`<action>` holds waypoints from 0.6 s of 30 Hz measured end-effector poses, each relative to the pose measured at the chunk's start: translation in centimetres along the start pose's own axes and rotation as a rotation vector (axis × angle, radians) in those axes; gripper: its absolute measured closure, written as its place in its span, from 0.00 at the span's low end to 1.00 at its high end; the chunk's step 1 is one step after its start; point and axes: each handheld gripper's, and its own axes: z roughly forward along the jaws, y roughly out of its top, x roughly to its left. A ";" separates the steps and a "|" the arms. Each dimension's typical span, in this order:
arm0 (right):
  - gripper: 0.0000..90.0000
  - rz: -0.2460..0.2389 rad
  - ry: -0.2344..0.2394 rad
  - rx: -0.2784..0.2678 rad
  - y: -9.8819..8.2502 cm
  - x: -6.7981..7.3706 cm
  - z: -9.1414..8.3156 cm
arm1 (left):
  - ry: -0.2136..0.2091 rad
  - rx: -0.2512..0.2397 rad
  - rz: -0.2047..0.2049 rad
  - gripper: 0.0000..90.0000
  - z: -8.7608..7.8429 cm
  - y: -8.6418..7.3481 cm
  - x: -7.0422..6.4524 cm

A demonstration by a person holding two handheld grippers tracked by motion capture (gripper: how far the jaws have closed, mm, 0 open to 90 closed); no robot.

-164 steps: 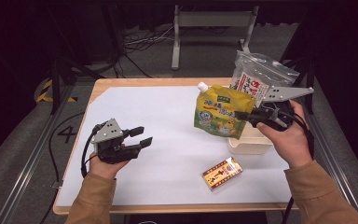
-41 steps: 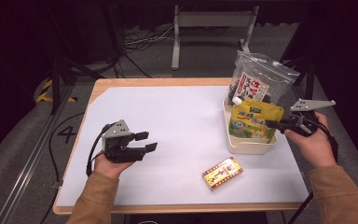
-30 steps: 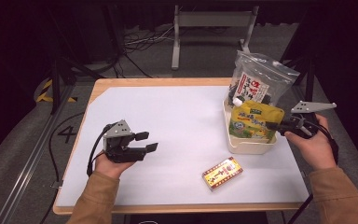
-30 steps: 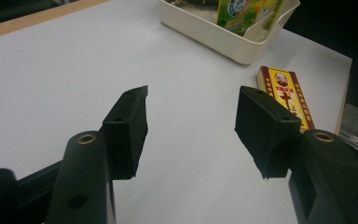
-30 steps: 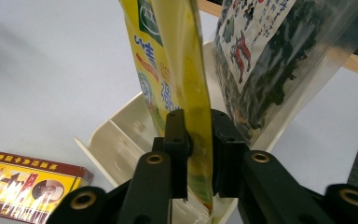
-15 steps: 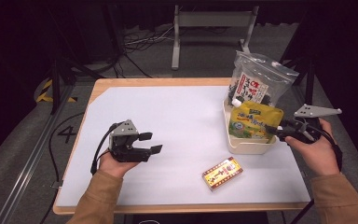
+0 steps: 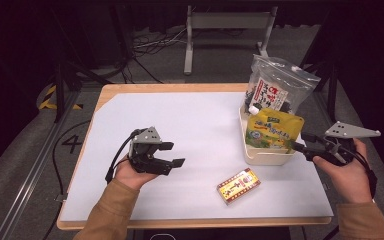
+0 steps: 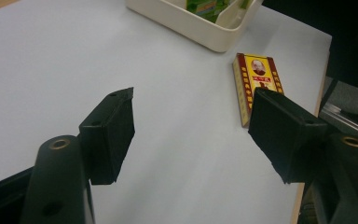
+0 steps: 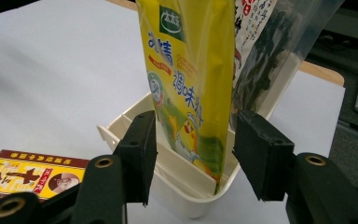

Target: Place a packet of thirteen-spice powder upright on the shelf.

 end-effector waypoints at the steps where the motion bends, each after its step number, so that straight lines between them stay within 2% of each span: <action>1: 0.55 0.002 0.004 -0.008 -0.2 0.2 -0.1 | -0.001 0.007 0.005 0.35 0.2 0.1 -0.2; 4: 0.55 0.000 0.013 -0.018 -0.7 0.6 -0.4 | -0.009 0.023 0.026 0.34 0.7 0.5 -0.5; 8: 0.55 -0.011 0.036 -0.016 -1.2 1.2 -0.5 | -0.027 0.036 0.028 0.32 1.4 0.9 -0.7; 10: 0.55 -0.012 0.053 -0.020 -1.4 1.5 -0.4 | -0.023 0.044 0.027 0.33 1.7 1.1 -0.8; 14: 0.55 -0.029 0.082 -0.010 -1.6 2.0 -0.1 | -0.046 0.052 0.022 0.31 2.3 1.3 -1.0; 18: 0.53 -0.031 0.092 -0.013 -1.8 2.5 0.1 | -0.054 0.067 0.022 0.28 3.0 1.4 -1.3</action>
